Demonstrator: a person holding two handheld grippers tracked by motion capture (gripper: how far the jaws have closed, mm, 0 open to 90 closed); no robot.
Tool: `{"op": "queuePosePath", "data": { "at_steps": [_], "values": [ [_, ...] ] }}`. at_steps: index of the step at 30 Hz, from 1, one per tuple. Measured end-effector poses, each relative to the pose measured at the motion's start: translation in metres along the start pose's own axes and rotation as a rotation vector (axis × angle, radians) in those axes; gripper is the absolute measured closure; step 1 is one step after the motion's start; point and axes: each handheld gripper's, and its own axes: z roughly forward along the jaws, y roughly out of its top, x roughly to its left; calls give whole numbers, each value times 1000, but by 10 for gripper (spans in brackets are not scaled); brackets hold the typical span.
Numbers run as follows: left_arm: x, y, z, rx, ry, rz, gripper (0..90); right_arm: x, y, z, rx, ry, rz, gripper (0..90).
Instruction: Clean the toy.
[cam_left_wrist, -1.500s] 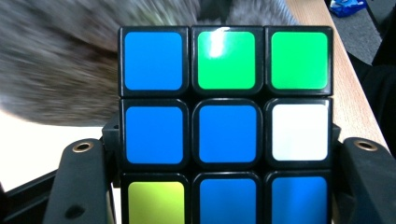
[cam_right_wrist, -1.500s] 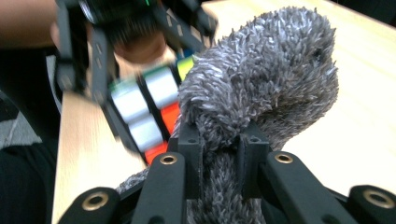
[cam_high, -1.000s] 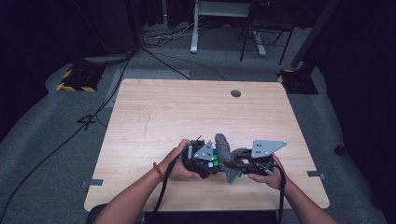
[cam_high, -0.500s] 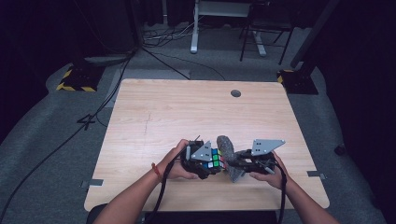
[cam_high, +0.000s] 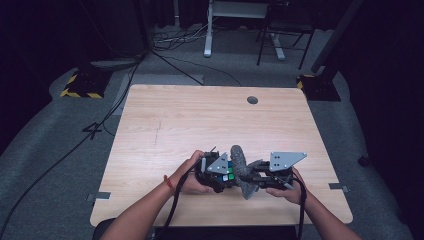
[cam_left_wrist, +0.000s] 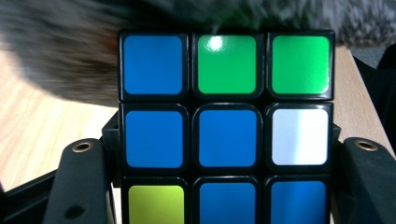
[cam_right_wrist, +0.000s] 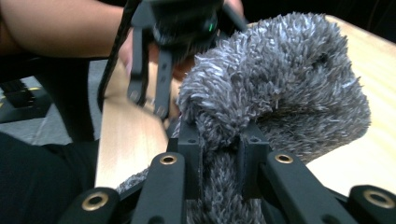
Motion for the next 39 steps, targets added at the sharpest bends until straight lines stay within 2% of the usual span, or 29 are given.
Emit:
{"op": "queuePosePath", "data": {
  "at_steps": [4,8,12,14,16,19,21,24,28,30,33,36,39],
  "values": [
    [-1,0,-3,-16,-23,0,335,-5,1,0,22,-61,11,763],
    [0,-1,-9,-28,-12,3,335,-10,-7,3,61,-88,45,765],
    [1,-2,-11,-39,-2,0,334,-14,-19,5,110,-96,67,765],
    [2,-2,-13,-47,1,-2,334,-17,-25,5,122,-91,93,765],
    [3,-2,-15,-66,3,-10,335,-17,-31,8,158,-97,96,765],
    [4,-1,-19,-99,-7,-19,336,-18,-36,14,177,-73,106,764],
    [3,-1,-17,-81,6,-1,335,-16,-35,14,160,-50,99,764],
    [4,-4,-16,-86,-3,-9,335,-14,-32,11,137,-29,89,763],
    [3,-5,-14,-86,-4,5,331,-14,-31,5,75,11,98,763],
    [2,-5,-13,-91,4,16,331,-13,-30,4,65,16,90,763],
    [4,-5,-13,-95,-15,7,330,-13,-27,2,42,26,81,763],
    [4,-5,-9,-68,-18,1,321,-11,-25,1,28,35,69,763],
    [4,-6,-9,-61,-25,2,316,-9,-22,-1,25,34,48,764]
  ]
}}
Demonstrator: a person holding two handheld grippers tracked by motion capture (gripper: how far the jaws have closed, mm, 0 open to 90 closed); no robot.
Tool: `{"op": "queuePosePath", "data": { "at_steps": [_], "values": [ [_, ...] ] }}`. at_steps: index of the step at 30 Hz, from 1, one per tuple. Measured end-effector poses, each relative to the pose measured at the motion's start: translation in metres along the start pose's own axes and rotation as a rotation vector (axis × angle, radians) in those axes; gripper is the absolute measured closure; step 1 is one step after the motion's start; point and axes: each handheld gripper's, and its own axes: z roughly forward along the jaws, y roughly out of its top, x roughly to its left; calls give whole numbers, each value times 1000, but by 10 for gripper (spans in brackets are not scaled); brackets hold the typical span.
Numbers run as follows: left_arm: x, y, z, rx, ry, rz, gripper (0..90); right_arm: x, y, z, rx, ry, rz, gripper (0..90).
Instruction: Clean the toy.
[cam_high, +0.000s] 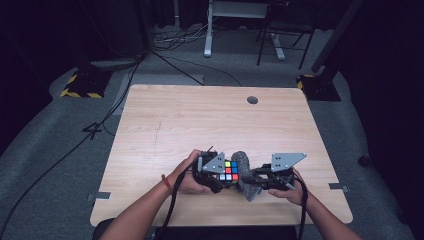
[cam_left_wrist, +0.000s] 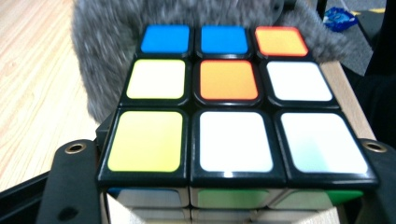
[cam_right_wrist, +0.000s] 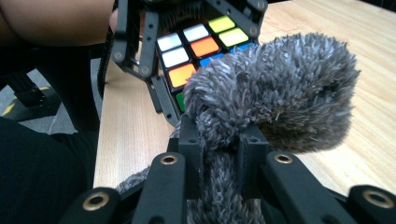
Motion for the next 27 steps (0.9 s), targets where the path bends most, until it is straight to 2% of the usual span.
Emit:
{"op": "queuePosePath", "data": {
  "at_steps": [6,8,13,17,20,23,27],
  "values": [
    [2,1,-2,-17,15,-10,331,0,4,-2,-1,-21,-10,764],
    [2,2,-2,-11,24,-5,335,-1,4,-1,13,-31,-3,765],
    [3,5,-8,-61,26,-28,336,-3,-4,7,77,-33,9,765],
    [3,4,-8,-55,22,-32,336,-2,-7,11,92,-17,12,764],
    [5,3,-6,-42,35,-37,336,-1,-7,8,68,0,8,764],
    [7,1,-4,-46,31,-56,335,2,-2,2,34,1,-10,763],
    [7,1,-5,-69,41,-75,331,2,1,-3,-13,8,1,764]
  ]
}}
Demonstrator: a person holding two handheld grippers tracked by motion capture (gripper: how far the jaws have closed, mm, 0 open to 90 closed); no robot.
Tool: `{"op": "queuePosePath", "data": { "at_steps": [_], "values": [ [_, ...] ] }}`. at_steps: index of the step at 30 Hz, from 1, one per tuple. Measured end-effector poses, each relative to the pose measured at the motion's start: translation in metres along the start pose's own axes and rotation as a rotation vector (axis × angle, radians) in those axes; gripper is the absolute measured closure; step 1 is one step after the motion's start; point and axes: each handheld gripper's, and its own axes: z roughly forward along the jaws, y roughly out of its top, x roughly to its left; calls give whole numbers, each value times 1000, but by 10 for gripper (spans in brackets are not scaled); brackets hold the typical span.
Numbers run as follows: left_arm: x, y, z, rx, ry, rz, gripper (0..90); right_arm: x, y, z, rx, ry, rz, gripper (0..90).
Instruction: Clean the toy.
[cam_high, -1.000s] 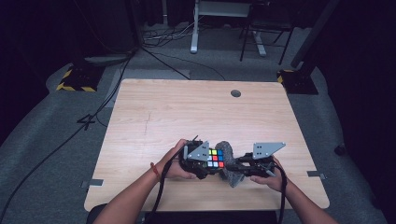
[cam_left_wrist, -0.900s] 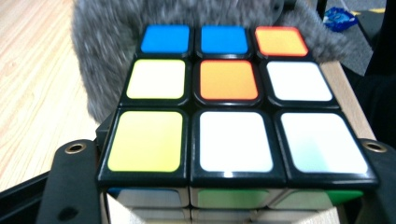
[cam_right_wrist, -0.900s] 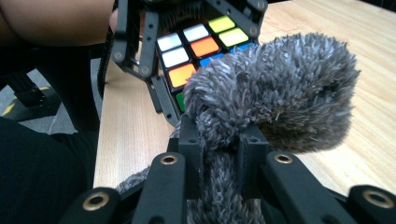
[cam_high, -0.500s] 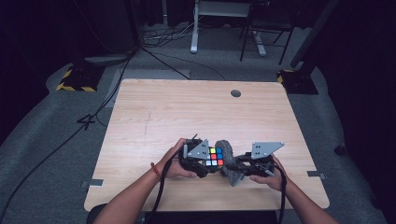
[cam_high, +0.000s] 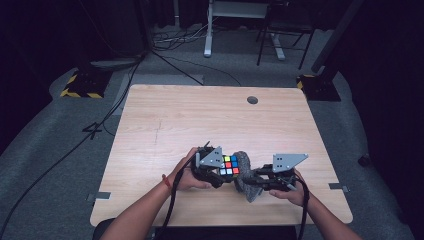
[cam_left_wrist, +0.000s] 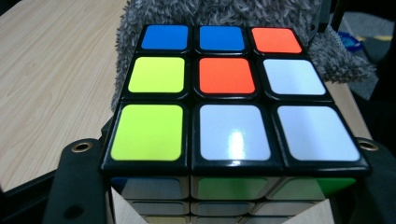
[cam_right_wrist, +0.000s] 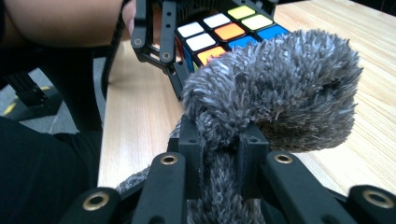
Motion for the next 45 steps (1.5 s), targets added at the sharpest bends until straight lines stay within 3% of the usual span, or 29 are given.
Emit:
{"op": "queuePosePath", "data": {
  "at_steps": [6,12,16,20,22,27,31,34,38,41,45],
  "values": [
    [-3,2,0,7,23,4,313,2,-1,3,-6,10,16,765],
    [-1,1,-1,-2,-7,-18,295,4,-1,3,-17,32,24,767],
    [-4,2,2,19,3,-16,301,1,-5,5,-3,51,43,768],
    [-5,2,2,20,-14,-2,325,-2,-8,7,58,17,32,767],
    [-5,3,2,24,-17,6,333,-3,-8,7,59,6,33,766],
    [-3,3,-1,1,-39,-2,336,-1,2,-2,-16,-10,10,765],
    [-7,5,3,16,-58,20,337,-2,9,-9,-67,-34,9,765],
    [-9,6,4,41,-48,39,338,-7,6,-7,-42,-29,35,765],
    [-8,9,-1,-11,-60,31,338,-10,-4,-1,53,-43,47,765],
    [-8,12,-5,-15,-43,46,338,-8,-13,9,114,-13,34,765],
    [-8,8,-4,17,-24,61,338,-1,-9,5,79,27,0,764]
  ]
}}
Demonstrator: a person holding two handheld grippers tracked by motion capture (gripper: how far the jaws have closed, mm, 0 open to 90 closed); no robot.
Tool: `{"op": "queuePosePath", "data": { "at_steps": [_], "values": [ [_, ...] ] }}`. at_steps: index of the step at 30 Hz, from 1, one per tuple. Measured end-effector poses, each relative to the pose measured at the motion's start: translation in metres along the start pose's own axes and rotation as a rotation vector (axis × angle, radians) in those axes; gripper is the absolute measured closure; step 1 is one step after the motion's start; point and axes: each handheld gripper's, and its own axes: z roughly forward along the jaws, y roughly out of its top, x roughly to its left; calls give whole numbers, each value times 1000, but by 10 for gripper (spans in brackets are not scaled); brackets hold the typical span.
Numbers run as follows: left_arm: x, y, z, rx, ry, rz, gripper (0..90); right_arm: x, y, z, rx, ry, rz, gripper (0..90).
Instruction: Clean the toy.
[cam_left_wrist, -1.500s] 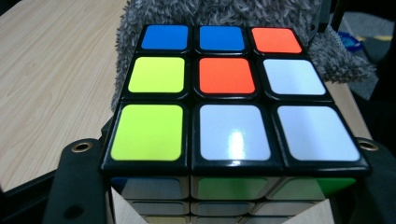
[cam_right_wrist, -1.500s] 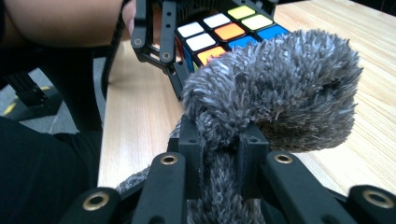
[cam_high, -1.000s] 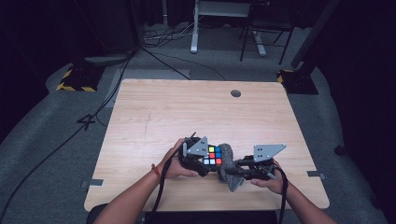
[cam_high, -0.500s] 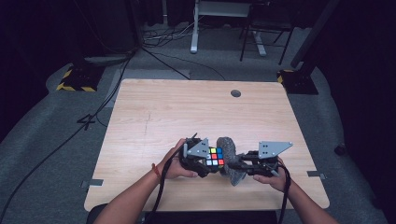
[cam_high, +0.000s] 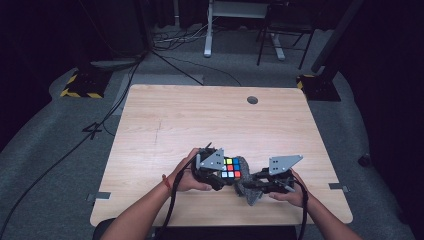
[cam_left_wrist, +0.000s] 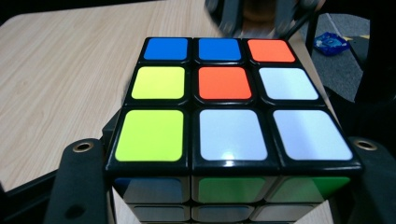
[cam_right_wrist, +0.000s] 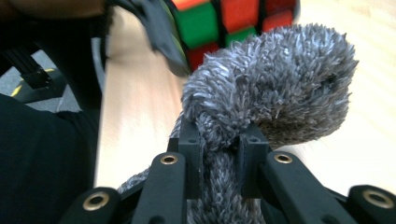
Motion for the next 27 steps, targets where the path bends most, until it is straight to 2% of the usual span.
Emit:
{"op": "queuePosePath", "data": {
  "at_steps": [2,5,7,9,11,15,18,21,24,27],
  "values": [
    [1,-2,2,-5,-15,-13,337,3,5,-9,-56,11,-11,764],
    [-1,-2,6,0,-37,-7,338,5,11,-17,-104,-5,-23,764],
    [-4,-1,11,19,-54,14,338,3,14,-21,-158,-6,-16,764],
    [-7,1,13,25,-55,27,338,2,17,-21,-145,-29,-20,764],
    [-6,1,13,27,-52,21,338,0,16,-20,-145,-33,-7,765],
    [-6,1,9,-6,-62,6,338,-6,12,-19,-131,-81,30,765],
    [-7,5,2,-59,-62,7,338,-8,9,-16,-104,-106,56,764],
    [-7,8,-2,-65,-47,19,338,-7,5,-7,-56,-87,47,764],
    [-5,6,-2,-66,-42,4,337,-5,5,-4,-34,-57,36,764],
    [-3,3,2,-34,-25,-4,336,-5,4,-3,-29,-52,33,762]
  ]
}}
